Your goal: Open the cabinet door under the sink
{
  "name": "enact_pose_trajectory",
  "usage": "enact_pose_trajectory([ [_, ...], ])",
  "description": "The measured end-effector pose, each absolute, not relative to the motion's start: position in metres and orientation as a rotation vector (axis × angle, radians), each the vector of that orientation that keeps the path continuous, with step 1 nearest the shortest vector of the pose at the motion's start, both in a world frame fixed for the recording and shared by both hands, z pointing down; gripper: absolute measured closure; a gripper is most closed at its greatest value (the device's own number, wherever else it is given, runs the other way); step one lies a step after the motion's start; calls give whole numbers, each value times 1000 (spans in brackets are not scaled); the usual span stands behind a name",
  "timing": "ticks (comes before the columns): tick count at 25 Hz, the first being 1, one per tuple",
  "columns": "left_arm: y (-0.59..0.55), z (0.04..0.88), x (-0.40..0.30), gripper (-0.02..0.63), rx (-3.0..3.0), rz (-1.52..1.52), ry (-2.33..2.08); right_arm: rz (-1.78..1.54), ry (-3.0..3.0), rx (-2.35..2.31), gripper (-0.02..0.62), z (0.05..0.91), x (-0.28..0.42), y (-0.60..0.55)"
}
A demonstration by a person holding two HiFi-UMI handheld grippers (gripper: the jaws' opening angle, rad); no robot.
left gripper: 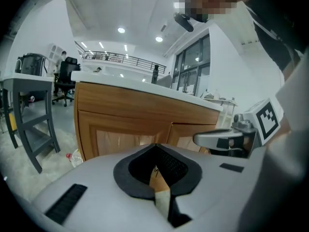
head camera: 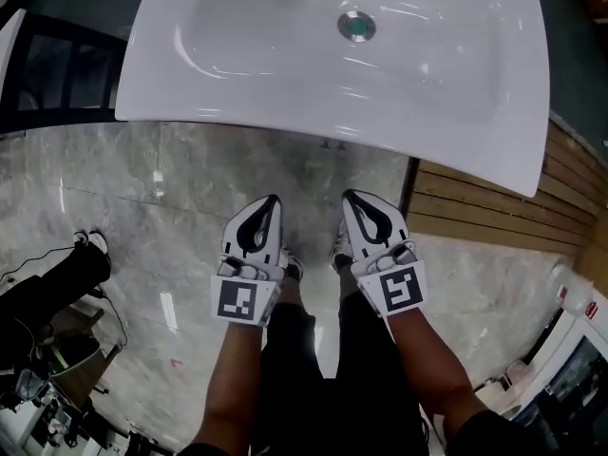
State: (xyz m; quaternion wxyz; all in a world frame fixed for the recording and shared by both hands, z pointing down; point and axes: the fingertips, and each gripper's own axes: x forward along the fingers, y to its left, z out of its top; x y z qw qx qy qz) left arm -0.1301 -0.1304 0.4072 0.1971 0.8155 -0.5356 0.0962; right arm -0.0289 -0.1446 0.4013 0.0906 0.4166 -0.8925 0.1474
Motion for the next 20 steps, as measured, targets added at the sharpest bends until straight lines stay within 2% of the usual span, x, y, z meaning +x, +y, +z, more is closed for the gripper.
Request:
enact_pose_trajectory([
  [20,-159,498,-122,584,2314,299,-1443,563,-2481,1259,556,525,-26,-172],
])
